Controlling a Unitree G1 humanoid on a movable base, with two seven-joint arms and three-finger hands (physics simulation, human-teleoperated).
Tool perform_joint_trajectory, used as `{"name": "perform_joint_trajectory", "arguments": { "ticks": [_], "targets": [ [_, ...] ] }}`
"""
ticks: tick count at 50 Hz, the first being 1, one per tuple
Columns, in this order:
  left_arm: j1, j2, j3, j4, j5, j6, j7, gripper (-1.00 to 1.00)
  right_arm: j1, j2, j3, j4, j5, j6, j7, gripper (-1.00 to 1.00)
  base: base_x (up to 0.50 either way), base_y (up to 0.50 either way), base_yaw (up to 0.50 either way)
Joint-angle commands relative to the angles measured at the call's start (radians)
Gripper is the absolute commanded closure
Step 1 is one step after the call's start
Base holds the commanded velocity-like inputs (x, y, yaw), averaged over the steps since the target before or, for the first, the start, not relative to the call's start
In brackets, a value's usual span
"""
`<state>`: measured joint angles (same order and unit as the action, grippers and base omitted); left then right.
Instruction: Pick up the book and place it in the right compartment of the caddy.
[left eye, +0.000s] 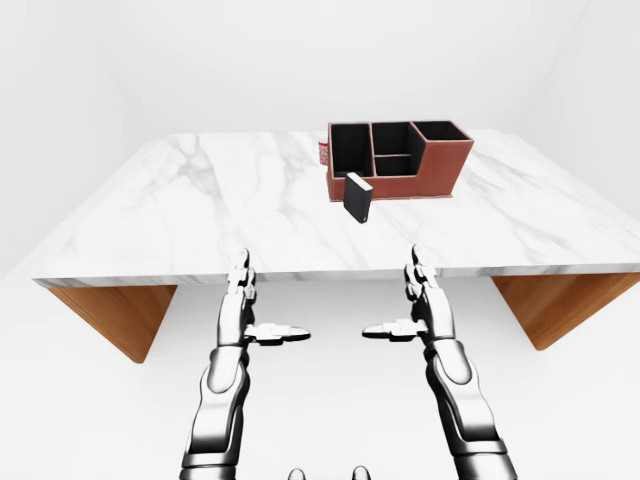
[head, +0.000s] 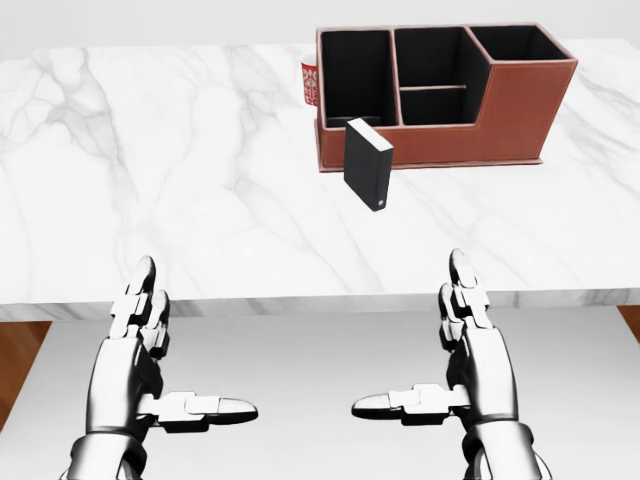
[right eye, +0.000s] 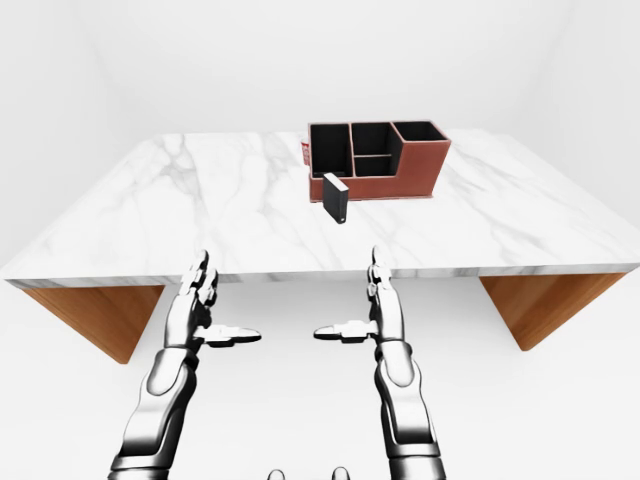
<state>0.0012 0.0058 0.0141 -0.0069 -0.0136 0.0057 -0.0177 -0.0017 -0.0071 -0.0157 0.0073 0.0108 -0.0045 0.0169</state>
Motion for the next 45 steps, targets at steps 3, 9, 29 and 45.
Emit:
{"name": "perform_joint_trajectory", "arguments": {
  "ticks": [3, 9, 29, 45],
  "targets": [
    [0.003, 0.009, 0.022, -0.008, -0.029, 0.005, -0.030, -1.00, -0.005, -0.013, -0.028, 0.017, 0.023, -0.006, 0.025, -1.00, 0.00, 0.00, 0.00],
    [0.003, 0.009, 0.021, -0.007, -0.029, 0.005, -0.030, -1.00, -0.006, -0.012, -0.028, 0.022, 0.029, -0.003, 0.028, -1.00, 0.00, 0.00, 0.00],
    [-0.001, 0.010, 0.021, 0.007, -0.025, 0.000, -0.027, -1.00, -0.002, -0.011, -0.023, 0.018, 0.033, 0.011, 0.037, -1.00, 0.00, -0.22, 0.00],
    [0.000, 0.009, 0.019, 0.008, -0.025, 0.000, -0.027, -1.00, -0.001, -0.011, -0.021, 0.022, 0.030, 0.007, 0.039, -1.00, 0.00, -0.32, 0.00]
  ]
}}
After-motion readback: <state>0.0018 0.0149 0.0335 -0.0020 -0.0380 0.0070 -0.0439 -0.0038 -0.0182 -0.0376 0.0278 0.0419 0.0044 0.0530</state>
